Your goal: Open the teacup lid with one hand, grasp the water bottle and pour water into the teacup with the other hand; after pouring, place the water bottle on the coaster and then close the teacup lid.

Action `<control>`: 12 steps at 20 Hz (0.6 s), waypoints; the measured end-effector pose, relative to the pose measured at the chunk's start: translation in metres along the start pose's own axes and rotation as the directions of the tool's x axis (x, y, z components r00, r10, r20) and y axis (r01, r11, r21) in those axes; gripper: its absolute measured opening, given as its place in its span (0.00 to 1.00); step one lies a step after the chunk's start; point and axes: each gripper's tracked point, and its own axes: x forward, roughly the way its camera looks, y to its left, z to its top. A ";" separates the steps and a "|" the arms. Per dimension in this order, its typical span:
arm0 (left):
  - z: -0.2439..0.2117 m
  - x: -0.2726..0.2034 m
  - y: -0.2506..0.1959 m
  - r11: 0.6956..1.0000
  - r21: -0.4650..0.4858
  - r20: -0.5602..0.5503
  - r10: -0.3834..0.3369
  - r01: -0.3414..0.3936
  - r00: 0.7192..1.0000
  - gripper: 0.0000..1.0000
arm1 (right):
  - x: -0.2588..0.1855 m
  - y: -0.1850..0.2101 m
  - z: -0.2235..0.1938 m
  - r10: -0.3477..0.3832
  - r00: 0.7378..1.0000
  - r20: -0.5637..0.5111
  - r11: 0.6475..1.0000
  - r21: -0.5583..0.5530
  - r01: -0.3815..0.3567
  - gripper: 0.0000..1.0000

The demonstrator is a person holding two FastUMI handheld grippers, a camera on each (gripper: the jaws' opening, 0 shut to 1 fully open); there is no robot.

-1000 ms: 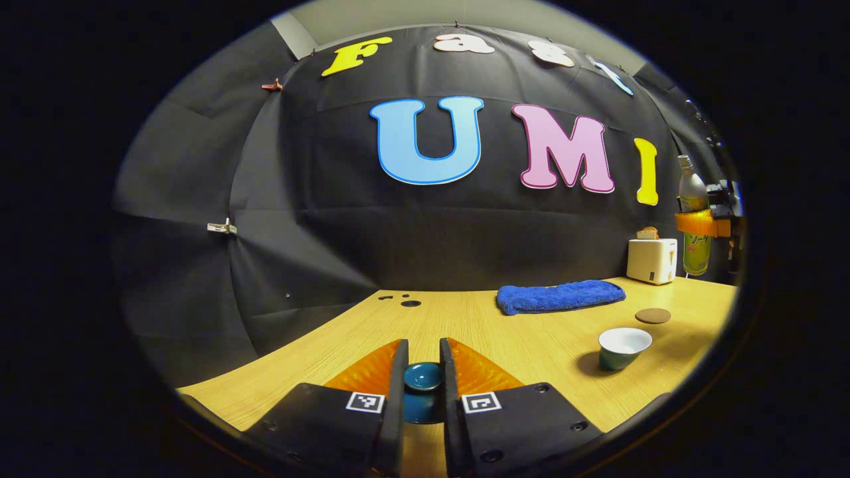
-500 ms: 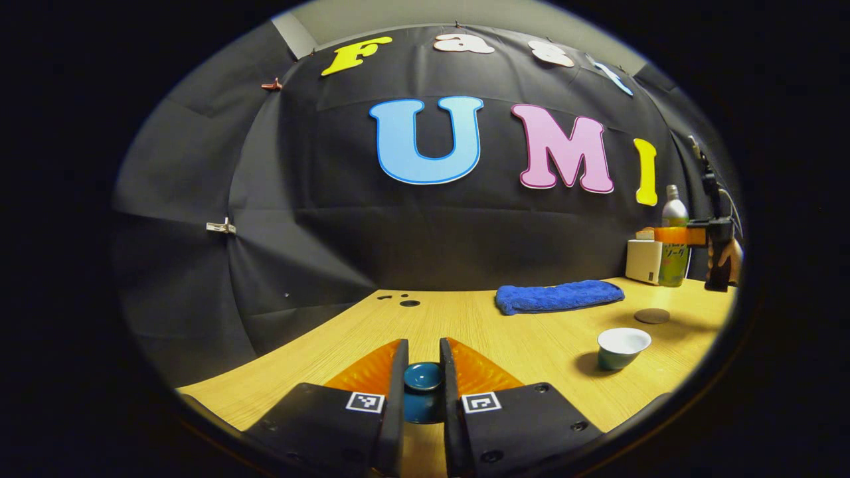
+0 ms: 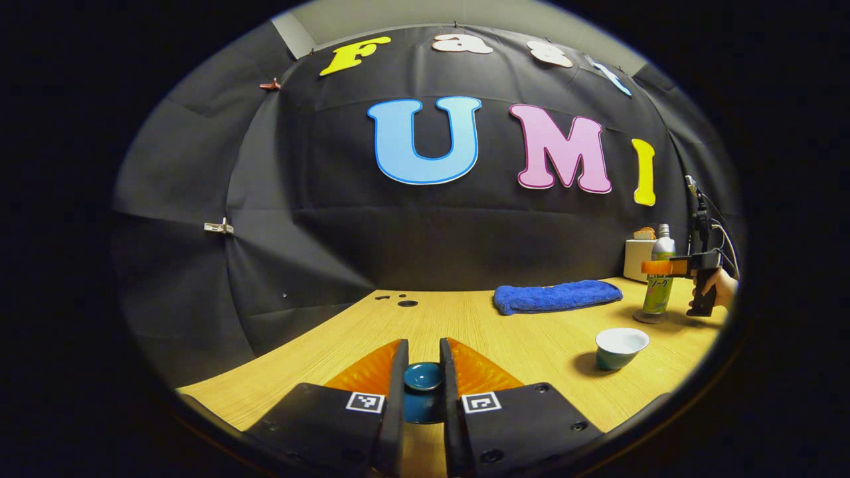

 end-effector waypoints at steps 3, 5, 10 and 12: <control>0.001 0.000 0.000 1.000 0.000 0.000 0.000 0.000 1.000 0.28 | 0.001 0.003 -0.004 0.007 1.000 0.005 0.999 -0.038 -0.007 0.82; 0.001 0.000 0.000 1.000 0.001 0.000 0.002 -0.002 1.000 0.28 | 0.002 0.007 -0.007 0.010 1.000 0.006 0.996 -0.084 -0.010 0.82; 0.000 0.000 0.000 1.000 0.001 0.000 0.002 -0.002 1.000 0.28 | -0.002 0.006 -0.023 -0.007 0.998 -0.062 0.995 -0.100 0.001 0.97; 0.000 0.000 0.000 1.000 0.001 0.000 0.002 -0.002 1.000 0.28 | -0.005 0.004 -0.024 -0.022 0.997 -0.076 0.996 -0.085 0.015 0.96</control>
